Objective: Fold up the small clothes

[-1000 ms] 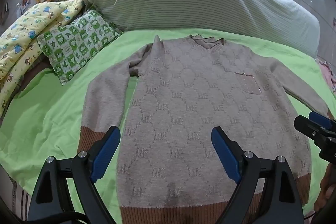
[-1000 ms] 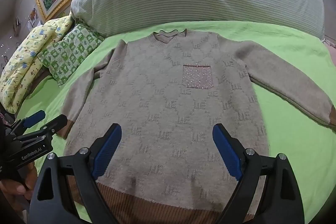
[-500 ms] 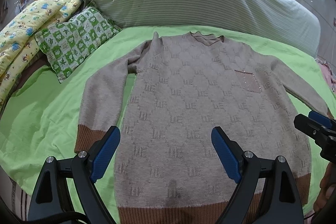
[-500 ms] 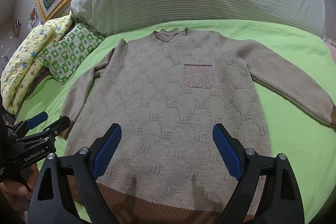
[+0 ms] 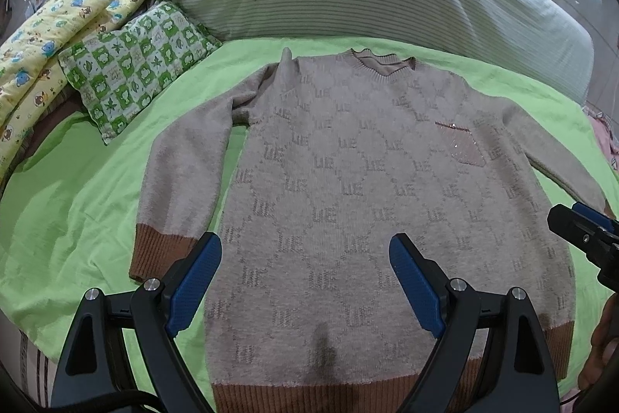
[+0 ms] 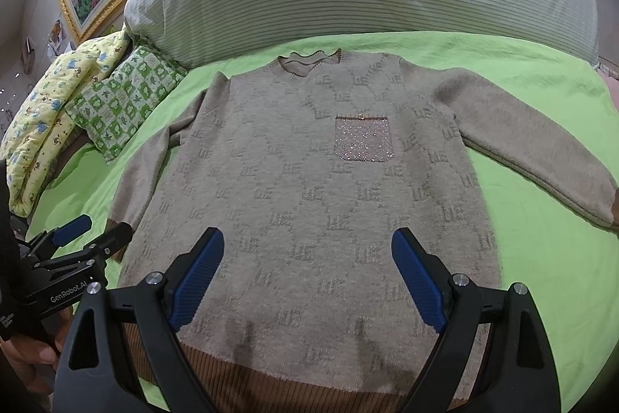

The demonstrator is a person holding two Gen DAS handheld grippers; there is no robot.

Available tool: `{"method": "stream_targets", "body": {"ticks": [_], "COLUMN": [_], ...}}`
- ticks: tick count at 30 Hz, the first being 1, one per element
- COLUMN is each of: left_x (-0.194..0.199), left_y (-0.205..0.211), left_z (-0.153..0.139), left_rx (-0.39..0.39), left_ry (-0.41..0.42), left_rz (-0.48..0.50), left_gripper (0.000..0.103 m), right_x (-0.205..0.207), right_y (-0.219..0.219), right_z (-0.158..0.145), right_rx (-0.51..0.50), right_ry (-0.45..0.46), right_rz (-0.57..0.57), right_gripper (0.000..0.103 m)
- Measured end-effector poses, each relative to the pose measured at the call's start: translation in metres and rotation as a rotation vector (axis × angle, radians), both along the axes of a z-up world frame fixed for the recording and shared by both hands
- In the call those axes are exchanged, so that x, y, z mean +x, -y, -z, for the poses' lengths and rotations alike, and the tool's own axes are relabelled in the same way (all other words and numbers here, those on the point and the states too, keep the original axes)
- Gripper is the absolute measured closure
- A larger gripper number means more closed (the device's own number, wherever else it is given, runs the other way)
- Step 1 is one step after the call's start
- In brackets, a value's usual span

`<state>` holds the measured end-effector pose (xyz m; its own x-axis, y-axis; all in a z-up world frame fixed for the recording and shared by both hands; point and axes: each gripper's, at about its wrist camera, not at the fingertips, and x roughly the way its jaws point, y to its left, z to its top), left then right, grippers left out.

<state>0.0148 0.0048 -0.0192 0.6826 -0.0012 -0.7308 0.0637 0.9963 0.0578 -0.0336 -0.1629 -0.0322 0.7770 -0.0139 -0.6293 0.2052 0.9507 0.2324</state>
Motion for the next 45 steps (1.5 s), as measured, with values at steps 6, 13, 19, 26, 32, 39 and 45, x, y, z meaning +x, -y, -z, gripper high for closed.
{"method": "stream_targets", "body": {"ticks": [6,13,19,26,32,39,45], "left_x": [0.004,0.011,0.018,0.028,0.047,0.081,0.115], "left_y": [0.002,0.007,0.014,0.024,0.028,0.036,0.047], "left_z": [0.004,0.008,0.011,0.016,0.021,0.023,0.028], "left_rx": [-0.006,-0.012,-0.024,-0.004,-0.008,-0.007,0.004], "left_ry": [-0.021,-0.027,-0.042,-0.058,-0.090,-0.102,-0.109], "left_rz": [0.006,0.016,0.026,0.032,0.033,0.016,0.011], "left_gripper": [0.014,0.014,0.014,0.014,0.014,0.014,0.014], "right_x": [0.004,0.007,0.009,0.009,-0.004,-0.038,-0.075], "right_y": [0.006,0.012,0.016,0.030,0.079,0.168,0.246], "right_z": [0.002,0.003,0.003,0.007,0.016,0.030,0.047], "right_rx": [0.014,0.031,0.038,0.062,0.108,0.204,0.338], "right_ry": [-0.007,-0.012,-0.015,-0.014,-0.024,-0.032,-0.009], "right_rz": [0.003,0.005,0.008,0.022,0.149,0.413,0.680], "right_gripper": [0.014,0.014,0.014,0.014,0.014,0.014,0.014]}}
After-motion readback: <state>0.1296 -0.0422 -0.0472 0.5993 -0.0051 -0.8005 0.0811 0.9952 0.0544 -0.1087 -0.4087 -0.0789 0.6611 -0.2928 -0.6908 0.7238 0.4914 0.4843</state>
